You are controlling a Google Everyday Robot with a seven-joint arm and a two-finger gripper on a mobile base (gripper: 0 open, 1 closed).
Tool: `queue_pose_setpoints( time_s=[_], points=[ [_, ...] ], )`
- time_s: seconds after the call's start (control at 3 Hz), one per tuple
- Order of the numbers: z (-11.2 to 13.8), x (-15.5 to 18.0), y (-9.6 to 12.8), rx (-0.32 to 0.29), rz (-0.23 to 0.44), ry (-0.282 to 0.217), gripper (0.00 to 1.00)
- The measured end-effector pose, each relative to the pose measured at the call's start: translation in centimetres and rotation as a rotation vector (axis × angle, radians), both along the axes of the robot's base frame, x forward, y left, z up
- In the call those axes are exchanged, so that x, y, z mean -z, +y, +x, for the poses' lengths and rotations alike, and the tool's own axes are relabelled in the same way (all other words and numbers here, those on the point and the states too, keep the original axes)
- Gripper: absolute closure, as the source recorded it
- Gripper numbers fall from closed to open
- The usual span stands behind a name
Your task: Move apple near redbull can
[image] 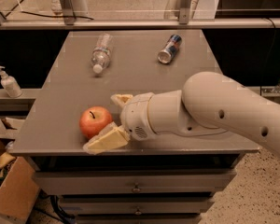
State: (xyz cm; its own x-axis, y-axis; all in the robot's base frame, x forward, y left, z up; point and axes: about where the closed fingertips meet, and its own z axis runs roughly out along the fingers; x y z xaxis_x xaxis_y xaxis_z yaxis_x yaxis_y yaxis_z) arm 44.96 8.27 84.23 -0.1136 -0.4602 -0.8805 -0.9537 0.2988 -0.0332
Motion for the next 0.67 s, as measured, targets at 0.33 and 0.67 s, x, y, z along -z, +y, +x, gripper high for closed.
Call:
queue_pose_setpoints(
  time_s=[0.33, 0.67],
  points=[
    [-0.38, -0.31, 0.67, -0.004, 0.033, 0.004, 0.40],
    [-0.54, -0.31, 0.78, 0.001, 0.050, 0.010, 0.63]
  ],
)
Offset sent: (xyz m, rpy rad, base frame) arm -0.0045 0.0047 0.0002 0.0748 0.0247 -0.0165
